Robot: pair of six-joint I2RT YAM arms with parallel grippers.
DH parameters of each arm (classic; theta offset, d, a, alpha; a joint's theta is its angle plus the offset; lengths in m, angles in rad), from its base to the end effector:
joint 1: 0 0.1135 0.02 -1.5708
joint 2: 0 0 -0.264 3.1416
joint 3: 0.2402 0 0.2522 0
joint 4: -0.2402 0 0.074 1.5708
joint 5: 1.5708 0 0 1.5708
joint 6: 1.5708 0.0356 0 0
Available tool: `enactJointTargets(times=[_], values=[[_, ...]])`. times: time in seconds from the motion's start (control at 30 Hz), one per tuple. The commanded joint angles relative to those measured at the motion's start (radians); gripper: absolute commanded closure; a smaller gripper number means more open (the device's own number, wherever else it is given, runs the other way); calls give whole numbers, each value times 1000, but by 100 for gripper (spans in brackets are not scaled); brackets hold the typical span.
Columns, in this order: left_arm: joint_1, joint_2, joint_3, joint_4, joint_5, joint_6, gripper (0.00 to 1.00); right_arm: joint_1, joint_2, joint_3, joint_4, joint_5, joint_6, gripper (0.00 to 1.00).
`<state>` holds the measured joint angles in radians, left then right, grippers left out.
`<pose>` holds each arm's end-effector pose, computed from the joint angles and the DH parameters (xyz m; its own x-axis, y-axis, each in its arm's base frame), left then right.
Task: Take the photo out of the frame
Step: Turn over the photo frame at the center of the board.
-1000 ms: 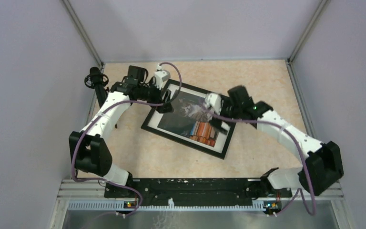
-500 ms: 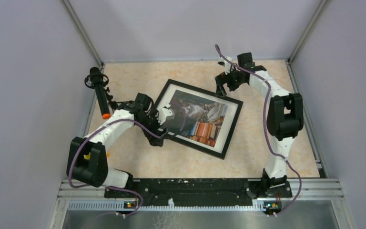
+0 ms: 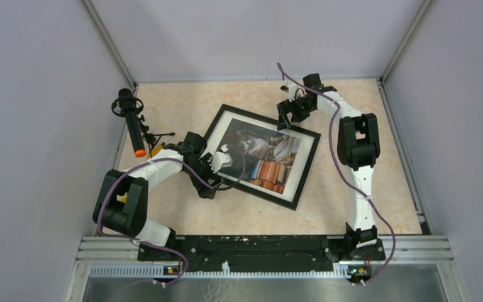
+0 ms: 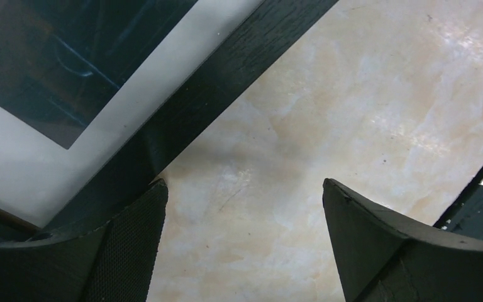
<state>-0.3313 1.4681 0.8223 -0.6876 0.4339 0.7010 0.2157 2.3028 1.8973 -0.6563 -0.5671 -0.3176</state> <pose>0.2312 -0.0954 0.1733 -0.4517 0.7743 -0.4433 0.8898 0.4272 -0.1606 0.4803 0.1248 0.1775 -0.6741 -0.4173 -0.6094 -0.6808 0.6711 0.2934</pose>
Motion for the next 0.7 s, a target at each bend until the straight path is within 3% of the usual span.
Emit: enactJointTargets(times=[0.0,0.67], values=[[-2,51,-13,113,-28,-14,6,-4,-13,-24,-56,-65,-24,3],[16,304,249,154,-15,-43,6,-53,-366,-676,-69,-160,-23,8]])
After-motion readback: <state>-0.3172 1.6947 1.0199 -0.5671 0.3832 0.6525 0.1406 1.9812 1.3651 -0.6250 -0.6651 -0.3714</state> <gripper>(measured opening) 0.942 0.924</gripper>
